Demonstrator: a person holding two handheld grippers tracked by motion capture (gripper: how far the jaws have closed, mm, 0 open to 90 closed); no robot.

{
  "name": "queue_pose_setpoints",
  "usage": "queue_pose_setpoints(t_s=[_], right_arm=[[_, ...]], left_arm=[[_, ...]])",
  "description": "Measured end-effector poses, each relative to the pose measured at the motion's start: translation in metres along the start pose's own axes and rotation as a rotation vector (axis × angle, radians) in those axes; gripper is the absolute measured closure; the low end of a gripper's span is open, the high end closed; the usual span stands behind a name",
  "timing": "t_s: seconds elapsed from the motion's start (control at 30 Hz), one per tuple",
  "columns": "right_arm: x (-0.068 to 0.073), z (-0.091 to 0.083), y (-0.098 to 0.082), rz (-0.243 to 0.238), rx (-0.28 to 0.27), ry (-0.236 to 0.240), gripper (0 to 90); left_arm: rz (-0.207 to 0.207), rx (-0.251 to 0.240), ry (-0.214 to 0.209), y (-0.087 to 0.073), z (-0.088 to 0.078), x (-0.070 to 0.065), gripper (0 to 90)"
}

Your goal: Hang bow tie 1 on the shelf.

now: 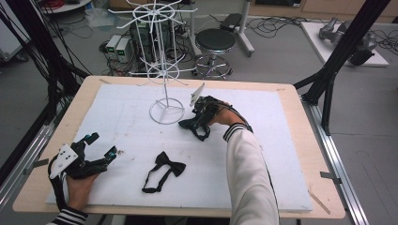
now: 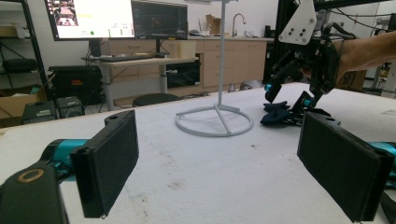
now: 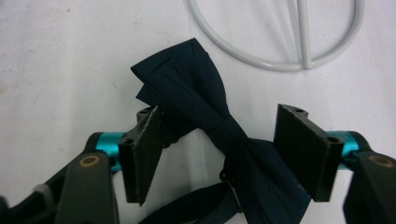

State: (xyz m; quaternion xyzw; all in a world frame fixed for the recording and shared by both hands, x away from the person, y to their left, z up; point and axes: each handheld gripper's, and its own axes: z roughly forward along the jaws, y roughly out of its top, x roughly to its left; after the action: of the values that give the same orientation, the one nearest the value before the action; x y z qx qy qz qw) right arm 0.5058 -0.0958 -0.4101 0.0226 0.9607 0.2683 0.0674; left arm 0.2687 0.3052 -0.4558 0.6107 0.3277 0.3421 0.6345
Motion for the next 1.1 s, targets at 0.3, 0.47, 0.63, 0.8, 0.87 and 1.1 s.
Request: queue_pose_setpoints(t_s=[0.3, 0.47, 0.63, 0.8, 0.87, 1.1], right_arm=[[0.002, 0.003, -0.001, 0.021, 0.033, 0.005, 40.8], [0.002, 0.005, -0.001, 0.013, 0.041, 0.008, 44.7], [0.002, 0.006, 0.0, 0.001, 0.053, 0.008, 50.4], [0.001, 0.008, 0.002, -0.009, 0.067, 0.013, 56.3], [0.001, 0.009, 0.003, -0.009, 0.072, 0.016, 57.3], [0.002, 0.01, 0.004, -0.035, 0.096, 0.033, 73.0]], left_arm=[[-0.001, 0.0, 0.0, 0.0, 0.0, 0.0, 13.1], [-0.003, -0.001, 0.001, 0.0, 0.0, 0.0, 13.1], [-0.003, -0.001, 0.001, 0.0, 0.0, 0.0, 13.1], [-0.003, -0.001, 0.001, 0.0, 0.0, 0.0, 13.1], [-0.003, -0.001, 0.001, 0.0, 0.0, 0.0, 13.1], [-0.003, 0.0, 0.0, 0.0, 0.0, 0.0, 13.1]])
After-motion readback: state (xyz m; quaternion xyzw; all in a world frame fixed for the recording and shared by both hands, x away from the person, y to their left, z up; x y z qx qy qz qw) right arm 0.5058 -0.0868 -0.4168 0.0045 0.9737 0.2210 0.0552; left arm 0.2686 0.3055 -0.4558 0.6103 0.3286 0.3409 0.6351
